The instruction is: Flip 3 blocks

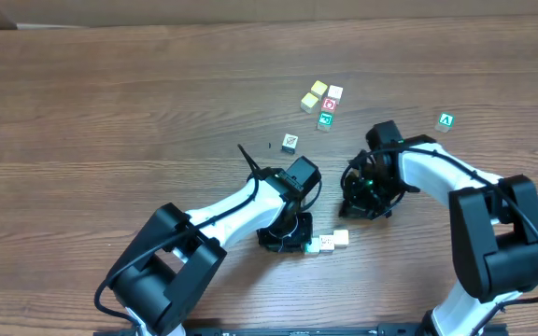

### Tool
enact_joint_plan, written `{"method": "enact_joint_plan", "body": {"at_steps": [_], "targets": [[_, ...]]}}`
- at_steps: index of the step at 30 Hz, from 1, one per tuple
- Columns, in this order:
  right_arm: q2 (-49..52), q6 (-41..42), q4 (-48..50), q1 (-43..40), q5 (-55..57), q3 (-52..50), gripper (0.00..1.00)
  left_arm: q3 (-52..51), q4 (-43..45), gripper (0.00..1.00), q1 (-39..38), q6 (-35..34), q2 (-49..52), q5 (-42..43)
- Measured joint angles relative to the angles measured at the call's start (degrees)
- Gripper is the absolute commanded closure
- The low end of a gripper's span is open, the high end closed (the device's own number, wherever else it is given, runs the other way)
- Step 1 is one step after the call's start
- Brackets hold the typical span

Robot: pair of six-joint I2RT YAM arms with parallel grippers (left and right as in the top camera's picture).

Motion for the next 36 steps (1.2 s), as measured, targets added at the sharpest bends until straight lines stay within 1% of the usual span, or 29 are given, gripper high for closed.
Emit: {"method": "enact_joint_plan", "body": {"at_steps": [6, 30, 33, 36], "targets": [[-0.15, 0.07, 1.75, 0.11, 0.26, 0.0, 0.96, 0.11, -0.63, 0.87, 0.0, 0.0, -0.04, -0.76], [-0.15, -0.04, -6.49, 0.11, 2.08, 0.02, 0.96, 0.15, -0.59, 0.85, -0.37, 0.0, -0.11, -1.2], [-0.15, -0.04, -5.97, 0.09, 2.27, 0.02, 0.96, 0.15, -0.59, 0.85, -0.37, 0.0, -0.11, -1.2], [-0.17, -0.07, -2.69, 0.11, 1.7, 0.02, 0.96, 0.15, -0.57, 0.85, -0.37, 0.0, -0.11, -1.18]]}}
